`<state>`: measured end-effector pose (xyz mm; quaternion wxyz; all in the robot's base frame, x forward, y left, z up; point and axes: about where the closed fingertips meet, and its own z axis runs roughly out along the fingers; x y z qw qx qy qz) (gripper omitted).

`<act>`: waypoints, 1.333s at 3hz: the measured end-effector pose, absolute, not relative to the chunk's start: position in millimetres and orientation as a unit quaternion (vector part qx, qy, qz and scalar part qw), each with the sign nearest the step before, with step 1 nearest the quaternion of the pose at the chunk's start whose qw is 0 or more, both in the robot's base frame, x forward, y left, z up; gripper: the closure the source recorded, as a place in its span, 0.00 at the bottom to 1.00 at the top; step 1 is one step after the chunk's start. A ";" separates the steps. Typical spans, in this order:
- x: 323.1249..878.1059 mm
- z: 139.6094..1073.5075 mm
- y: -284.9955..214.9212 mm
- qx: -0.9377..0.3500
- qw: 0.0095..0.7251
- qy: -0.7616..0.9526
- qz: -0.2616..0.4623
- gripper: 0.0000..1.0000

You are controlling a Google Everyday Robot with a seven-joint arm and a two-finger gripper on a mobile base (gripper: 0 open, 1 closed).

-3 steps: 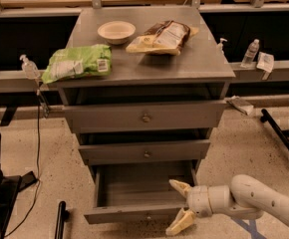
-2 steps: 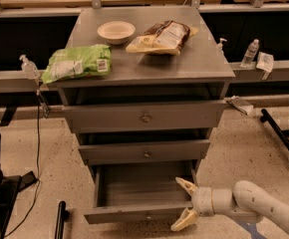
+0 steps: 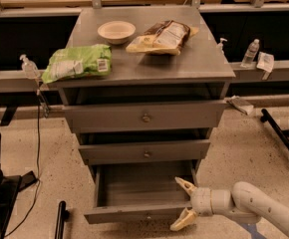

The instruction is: Close bottom drawer

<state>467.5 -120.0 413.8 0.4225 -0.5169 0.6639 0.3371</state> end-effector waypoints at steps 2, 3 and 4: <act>471.5 386.6 -115.7 -0.557 0.391 0.661 0.316 0.00; 488.0 335.9 -125.7 -0.607 0.354 0.669 0.242 0.00; 501.1 310.0 -135.9 -0.630 0.339 0.673 0.188 0.00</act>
Offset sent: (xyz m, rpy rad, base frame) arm 0.0310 -0.0062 -0.0805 -0.2944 -0.0521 0.1006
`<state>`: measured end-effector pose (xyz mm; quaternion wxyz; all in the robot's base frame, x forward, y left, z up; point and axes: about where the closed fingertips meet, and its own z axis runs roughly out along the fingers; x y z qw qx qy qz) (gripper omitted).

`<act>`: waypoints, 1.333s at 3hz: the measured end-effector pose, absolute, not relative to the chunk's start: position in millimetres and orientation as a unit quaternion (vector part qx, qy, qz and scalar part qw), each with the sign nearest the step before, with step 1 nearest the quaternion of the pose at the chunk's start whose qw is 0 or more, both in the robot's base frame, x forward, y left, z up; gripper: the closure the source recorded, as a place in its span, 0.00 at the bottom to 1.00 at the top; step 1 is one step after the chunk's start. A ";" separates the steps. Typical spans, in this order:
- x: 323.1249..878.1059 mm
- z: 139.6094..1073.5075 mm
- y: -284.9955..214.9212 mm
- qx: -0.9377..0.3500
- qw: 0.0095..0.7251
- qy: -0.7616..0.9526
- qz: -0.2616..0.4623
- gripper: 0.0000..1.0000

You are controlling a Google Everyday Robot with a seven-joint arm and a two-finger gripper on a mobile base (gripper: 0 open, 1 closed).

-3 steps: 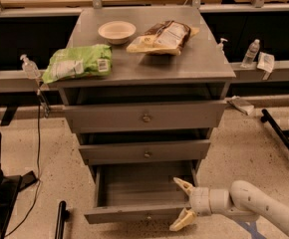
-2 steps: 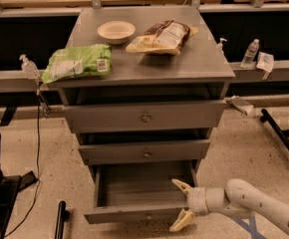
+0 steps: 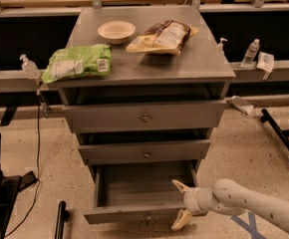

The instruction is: Close bottom drawer

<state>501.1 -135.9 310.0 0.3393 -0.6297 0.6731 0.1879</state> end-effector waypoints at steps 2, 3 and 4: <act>518.8 282.5 -131.0 -0.627 0.337 0.678 0.185 0.00; 544.1 241.9 -130.1 -0.617 0.350 0.687 0.154 0.00; 556.3 219.5 -130.4 -0.619 0.345 0.696 0.114 0.00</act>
Offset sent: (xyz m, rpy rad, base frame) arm 0.0286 0.0017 -0.0435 -0.0146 0.0153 -0.0287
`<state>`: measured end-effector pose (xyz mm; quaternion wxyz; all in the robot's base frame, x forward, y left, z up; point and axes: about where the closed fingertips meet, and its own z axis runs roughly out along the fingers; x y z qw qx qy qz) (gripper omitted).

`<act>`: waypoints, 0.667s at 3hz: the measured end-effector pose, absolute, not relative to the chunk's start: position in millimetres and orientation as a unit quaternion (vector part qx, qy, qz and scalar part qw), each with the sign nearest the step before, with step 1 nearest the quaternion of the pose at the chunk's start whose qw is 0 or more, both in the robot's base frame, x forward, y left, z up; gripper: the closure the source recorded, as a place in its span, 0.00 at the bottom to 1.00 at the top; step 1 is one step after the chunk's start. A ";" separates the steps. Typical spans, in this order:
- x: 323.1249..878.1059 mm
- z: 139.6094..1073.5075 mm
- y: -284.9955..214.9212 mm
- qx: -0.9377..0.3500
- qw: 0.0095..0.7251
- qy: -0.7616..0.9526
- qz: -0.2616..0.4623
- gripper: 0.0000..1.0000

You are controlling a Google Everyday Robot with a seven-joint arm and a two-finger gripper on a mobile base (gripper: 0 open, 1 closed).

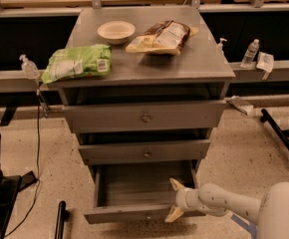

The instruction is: Close bottom drawer

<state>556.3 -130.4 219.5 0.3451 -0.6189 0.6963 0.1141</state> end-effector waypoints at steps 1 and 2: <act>566.4 195.1 -132.9 -0.616 0.323 0.714 0.084 0.00; 585.6 179.3 -138.7 -0.599 0.314 0.734 0.065 0.00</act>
Offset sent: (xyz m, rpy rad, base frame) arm 0.0587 -0.0216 -0.0539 -0.1351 0.0099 -0.1806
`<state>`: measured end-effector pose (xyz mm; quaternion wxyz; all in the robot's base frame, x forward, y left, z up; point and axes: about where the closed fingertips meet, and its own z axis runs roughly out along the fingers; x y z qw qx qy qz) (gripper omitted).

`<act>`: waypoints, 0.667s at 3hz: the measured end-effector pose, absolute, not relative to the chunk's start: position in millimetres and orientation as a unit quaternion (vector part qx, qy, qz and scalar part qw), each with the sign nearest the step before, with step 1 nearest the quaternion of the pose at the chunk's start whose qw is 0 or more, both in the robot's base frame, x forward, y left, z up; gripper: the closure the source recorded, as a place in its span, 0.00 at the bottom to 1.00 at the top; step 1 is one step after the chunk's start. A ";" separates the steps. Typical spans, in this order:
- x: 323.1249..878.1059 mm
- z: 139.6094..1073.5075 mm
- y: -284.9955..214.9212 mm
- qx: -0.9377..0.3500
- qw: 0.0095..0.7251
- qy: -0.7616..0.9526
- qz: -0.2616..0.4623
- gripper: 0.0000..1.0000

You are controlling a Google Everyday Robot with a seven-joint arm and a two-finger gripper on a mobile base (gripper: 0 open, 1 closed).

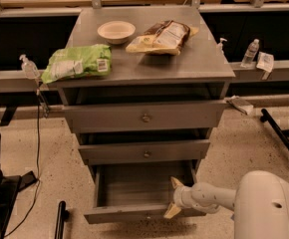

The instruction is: Close bottom drawer

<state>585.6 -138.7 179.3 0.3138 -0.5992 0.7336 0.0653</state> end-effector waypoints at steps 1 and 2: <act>607.9 179.4 -143.5 -0.582 0.329 0.741 0.062 0.00; 616.1 183.5 -143.4 -0.579 0.337 0.740 0.063 0.00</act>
Offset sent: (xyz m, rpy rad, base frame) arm 0.0804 -0.0080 0.0326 0.1146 -0.0946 -0.0668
